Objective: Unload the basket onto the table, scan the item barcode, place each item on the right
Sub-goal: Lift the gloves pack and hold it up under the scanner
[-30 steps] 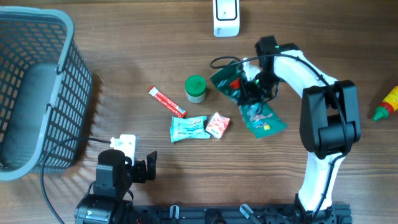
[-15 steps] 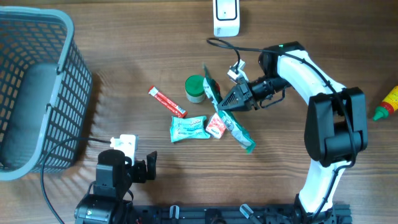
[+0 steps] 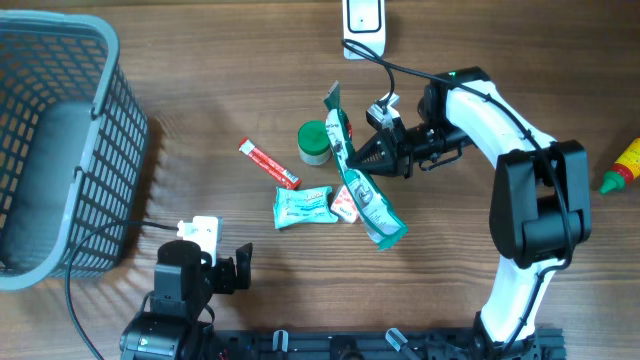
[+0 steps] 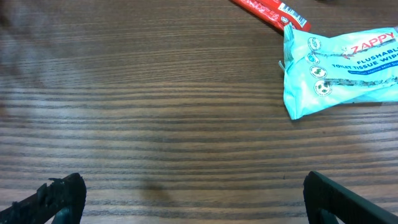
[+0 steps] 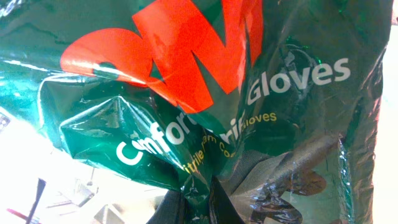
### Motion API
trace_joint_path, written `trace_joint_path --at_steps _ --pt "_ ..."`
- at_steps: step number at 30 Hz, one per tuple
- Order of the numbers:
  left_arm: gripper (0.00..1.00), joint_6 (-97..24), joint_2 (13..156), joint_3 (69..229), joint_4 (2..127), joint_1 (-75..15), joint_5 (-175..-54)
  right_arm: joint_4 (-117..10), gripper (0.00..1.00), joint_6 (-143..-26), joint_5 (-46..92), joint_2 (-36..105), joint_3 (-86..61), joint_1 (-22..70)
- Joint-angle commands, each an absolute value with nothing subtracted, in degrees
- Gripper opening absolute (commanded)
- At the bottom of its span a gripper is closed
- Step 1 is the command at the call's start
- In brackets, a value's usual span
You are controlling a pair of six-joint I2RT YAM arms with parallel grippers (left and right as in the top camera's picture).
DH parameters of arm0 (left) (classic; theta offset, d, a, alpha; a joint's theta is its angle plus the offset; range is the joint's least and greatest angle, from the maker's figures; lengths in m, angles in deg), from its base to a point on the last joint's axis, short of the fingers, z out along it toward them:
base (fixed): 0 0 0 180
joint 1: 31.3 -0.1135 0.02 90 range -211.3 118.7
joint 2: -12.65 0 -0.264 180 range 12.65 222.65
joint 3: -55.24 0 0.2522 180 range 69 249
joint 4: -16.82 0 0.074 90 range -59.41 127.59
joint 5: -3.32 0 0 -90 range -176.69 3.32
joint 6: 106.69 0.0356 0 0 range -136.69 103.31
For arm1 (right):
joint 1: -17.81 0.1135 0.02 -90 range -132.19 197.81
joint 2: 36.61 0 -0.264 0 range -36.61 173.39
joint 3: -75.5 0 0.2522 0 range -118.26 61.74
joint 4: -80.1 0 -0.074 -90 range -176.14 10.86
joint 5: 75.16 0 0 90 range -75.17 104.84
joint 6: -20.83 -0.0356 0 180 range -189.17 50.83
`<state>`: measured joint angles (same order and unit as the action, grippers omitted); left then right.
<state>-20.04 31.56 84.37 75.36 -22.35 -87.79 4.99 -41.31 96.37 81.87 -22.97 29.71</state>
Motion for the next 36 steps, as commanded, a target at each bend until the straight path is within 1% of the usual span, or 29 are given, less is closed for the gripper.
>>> trace_joint_path --at_steps 1,5,7,9,11,22,26,34,36 --pt "1.00 -20.17 31.52 84.31 75.23 -22.04 -87.22 6.22 0.04 -41.44 102.51 80.90 -22.68 29.76" --pt "1.00 -20.17 31.52 84.31 75.21 -22.04 -87.22 6.22 0.04 -52.68 107.83 80.90 -22.68 29.84" --pt "1.00 -20.17 31.52 84.31 75.23 -22.04 -87.22 6.22 0.04 -62.45 107.21 80.90 -22.68 29.84" --pt "1.00 -20.17 31.52 84.31 75.23 -22.04 -87.22 6.20 0.04 -75.87 103.83 80.90 -22.68 29.73" --pt "1.00 -20.17 31.52 84.31 75.21 -22.04 -87.22 6.20 0.04 -82.86 101.57 80.90 -22.68 29.54" --pt "1.00 -20.17 31.52 84.31 75.23 -22.04 -87.22 6.20 0.04 -84.65 101.47 80.90 -22.68 27.22" --pt "1.00 -20.17 31.52 84.31 75.23 -22.04 -87.22 6.20 0.04 -87.36 101.42 80.90 -22.68 26.94" --pt "1.00 -20.17 31.52 84.31 75.23 -22.04 -87.22 6.20 0.04 -87.12 101.44 80.90 -22.68 26.70" --pt "1.00 -20.17 31.52 84.31 75.23 -22.04 -87.22 6.20 0.04 -85.59 101.47 80.90 -22.68 26.35"
